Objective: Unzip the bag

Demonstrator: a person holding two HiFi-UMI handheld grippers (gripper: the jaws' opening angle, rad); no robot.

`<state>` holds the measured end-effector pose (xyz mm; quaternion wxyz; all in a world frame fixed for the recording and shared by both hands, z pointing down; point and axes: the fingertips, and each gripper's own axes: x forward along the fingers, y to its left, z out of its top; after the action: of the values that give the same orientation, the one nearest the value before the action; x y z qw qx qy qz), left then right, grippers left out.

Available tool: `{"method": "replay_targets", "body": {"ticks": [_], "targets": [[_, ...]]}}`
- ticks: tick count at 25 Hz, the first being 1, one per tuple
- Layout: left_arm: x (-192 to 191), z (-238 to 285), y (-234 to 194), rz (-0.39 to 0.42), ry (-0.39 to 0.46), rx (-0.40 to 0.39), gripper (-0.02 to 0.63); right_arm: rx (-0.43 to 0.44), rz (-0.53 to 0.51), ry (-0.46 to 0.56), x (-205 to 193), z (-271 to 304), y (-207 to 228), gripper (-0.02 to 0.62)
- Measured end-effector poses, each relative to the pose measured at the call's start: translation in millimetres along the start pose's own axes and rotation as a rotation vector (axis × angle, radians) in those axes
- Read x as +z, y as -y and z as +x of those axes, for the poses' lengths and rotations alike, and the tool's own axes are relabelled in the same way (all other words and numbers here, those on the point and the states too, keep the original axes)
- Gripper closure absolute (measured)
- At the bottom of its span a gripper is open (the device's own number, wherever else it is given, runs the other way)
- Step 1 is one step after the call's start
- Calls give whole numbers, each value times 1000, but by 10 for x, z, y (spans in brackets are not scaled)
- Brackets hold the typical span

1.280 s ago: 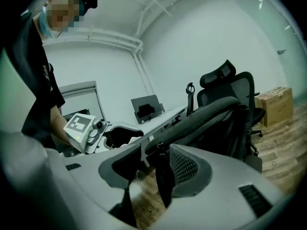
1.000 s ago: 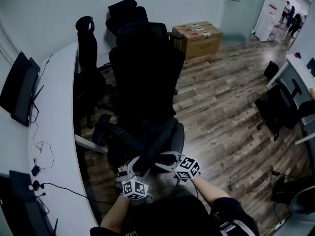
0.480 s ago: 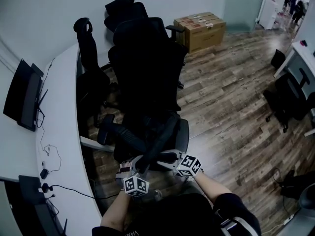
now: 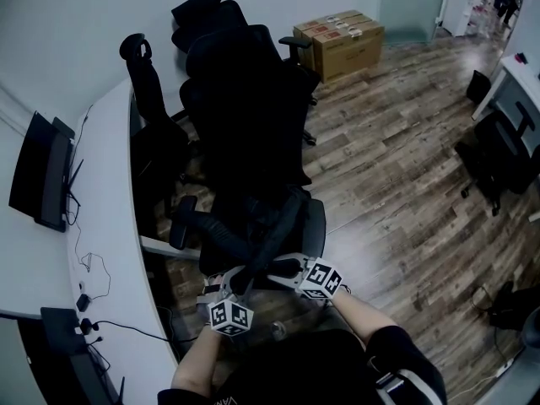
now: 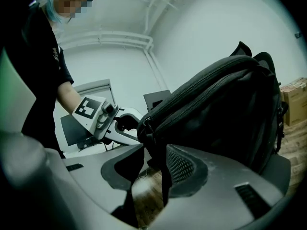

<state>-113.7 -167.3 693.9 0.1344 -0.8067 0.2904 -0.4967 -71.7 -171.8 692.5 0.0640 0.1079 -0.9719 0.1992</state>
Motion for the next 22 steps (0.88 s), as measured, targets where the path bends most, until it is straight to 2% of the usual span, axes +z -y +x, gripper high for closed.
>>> {"method": "replay_targets", "body": {"ticks": [6,8,11,16,19,22], "targets": [[-14,13,-11,23,-6,-16,477,32,-4,1,34,69,27,437],[-18,15,-6,19,-5,-17,477,47,1,-20,11,65,19,510],[-11,18,7,13,-3,-13,477,96,23,-45,-33,36,-74,538],[-14,16,-23,-1,10,1,480,202,186,24,70,-29,-266,548],[-32,6,-25,-9,14,6,482,252,309,123,224,-81,-359,548],[-53,-5,-11,-20,17,11,485,267,402,214,371,-129,-384,549]]}}
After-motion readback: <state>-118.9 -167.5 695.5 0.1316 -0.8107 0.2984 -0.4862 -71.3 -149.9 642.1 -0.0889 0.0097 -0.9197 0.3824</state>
